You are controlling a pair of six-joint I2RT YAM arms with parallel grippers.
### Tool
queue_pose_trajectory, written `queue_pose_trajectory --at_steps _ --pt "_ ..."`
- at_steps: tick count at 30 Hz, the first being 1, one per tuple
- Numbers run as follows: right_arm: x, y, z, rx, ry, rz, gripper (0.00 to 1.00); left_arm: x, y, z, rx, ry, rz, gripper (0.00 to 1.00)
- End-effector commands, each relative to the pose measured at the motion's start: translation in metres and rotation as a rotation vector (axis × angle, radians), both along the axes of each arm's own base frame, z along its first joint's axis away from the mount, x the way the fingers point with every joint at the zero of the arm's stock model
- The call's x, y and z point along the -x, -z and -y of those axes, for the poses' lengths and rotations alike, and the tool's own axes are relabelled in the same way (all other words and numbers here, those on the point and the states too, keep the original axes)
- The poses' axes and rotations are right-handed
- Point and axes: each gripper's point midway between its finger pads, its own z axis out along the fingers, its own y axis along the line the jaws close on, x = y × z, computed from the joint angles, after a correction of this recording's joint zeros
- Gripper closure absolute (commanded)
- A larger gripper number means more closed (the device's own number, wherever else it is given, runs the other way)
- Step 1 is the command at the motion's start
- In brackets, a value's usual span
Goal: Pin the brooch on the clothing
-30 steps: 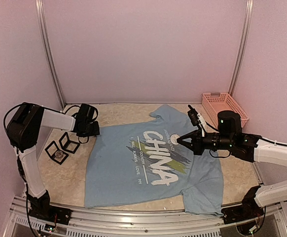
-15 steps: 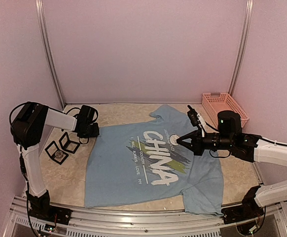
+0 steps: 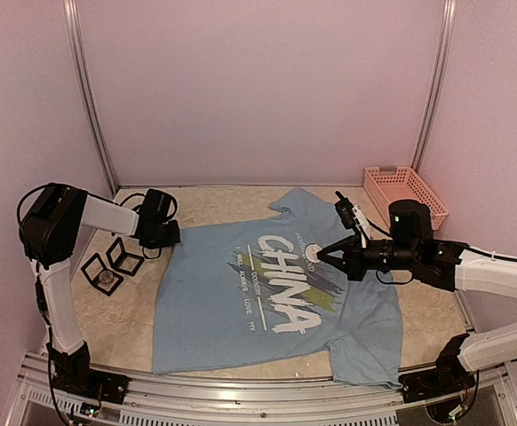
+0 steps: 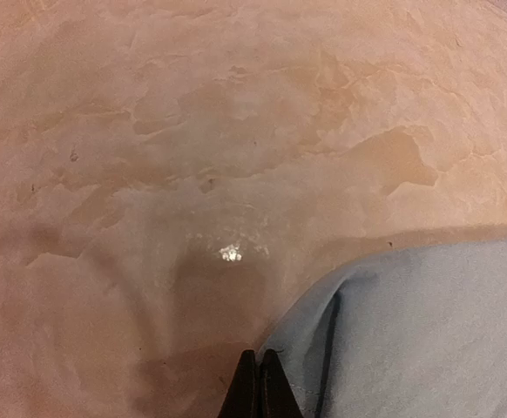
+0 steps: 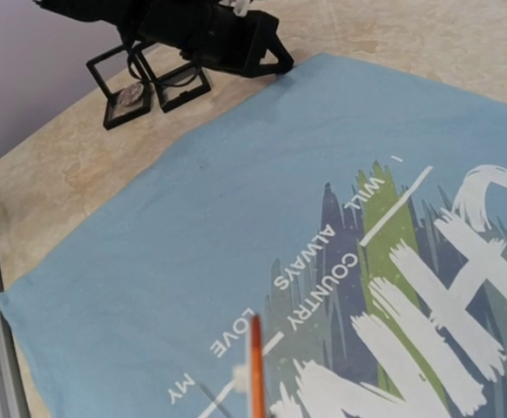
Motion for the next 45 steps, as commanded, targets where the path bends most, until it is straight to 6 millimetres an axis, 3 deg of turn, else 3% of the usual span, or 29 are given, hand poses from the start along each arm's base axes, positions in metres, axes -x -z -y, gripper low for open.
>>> queue_pose_trajectory --at_steps 1,5,9,15,17,18,20,21,24,26,29,32,35,41,45 --pt "-0.006 -0.009 0.003 -0.003 0.020 0.031 1.00 -0.006 -0.021 -0.019 -0.144 -0.034 0.021 1.00" --pt "-0.006 -0.008 0.004 0.004 0.027 0.030 1.00 -0.018 -0.042 -0.045 -0.232 -0.109 0.045 1.00" --pt "-0.007 -0.006 0.004 0.009 0.029 0.023 1.00 -0.031 -0.059 -0.057 -0.330 -0.137 0.073 1.00" --pt "-0.008 -0.007 0.003 0.008 0.033 0.016 1.00 -0.044 -0.049 -0.072 -0.425 -0.139 0.034 1.00" --pt "-0.008 -0.007 0.004 0.013 0.038 0.015 1.00 -0.053 -0.056 -0.077 -0.456 -0.148 0.037 1.00" --pt "-0.009 -0.007 0.005 0.015 0.039 0.015 1.00 -0.057 -0.060 -0.078 -0.467 -0.150 0.038 0.92" --pt "-0.009 -0.007 0.005 0.018 0.043 0.014 1.00 -0.062 -0.062 -0.076 -0.475 -0.141 0.029 0.56" --pt "-0.010 -0.007 0.006 0.021 0.051 0.013 1.00 -0.063 -0.064 -0.073 -0.469 -0.136 0.033 0.45" --pt "-0.015 -0.001 0.011 0.042 0.097 -0.002 1.00 -0.057 -0.083 -0.059 -0.449 -0.119 0.081 0.34" --pt "-0.018 0.007 0.014 0.058 0.120 -0.025 1.00 -0.045 -0.100 -0.028 -0.428 -0.052 0.136 0.33" --pt "-0.019 0.023 0.016 0.078 0.140 -0.065 1.00 -0.008 -0.114 0.030 -0.358 0.081 0.173 0.33" --pt "-0.022 0.042 0.020 0.091 0.168 -0.119 1.00 0.045 -0.093 0.095 -0.224 0.238 0.138 0.34" --pt "-0.024 0.057 0.023 0.113 0.188 -0.163 1.00 0.095 -0.071 0.139 -0.160 0.341 0.093 0.35" --pt "-0.022 0.092 0.036 0.141 0.238 -0.240 1.00 0.165 -0.020 0.173 -0.135 0.450 -0.012 0.38" --pt "-0.019 0.112 0.046 0.143 0.269 -0.291 1.00 0.174 0.005 0.150 -0.134 0.411 -0.046 0.38"
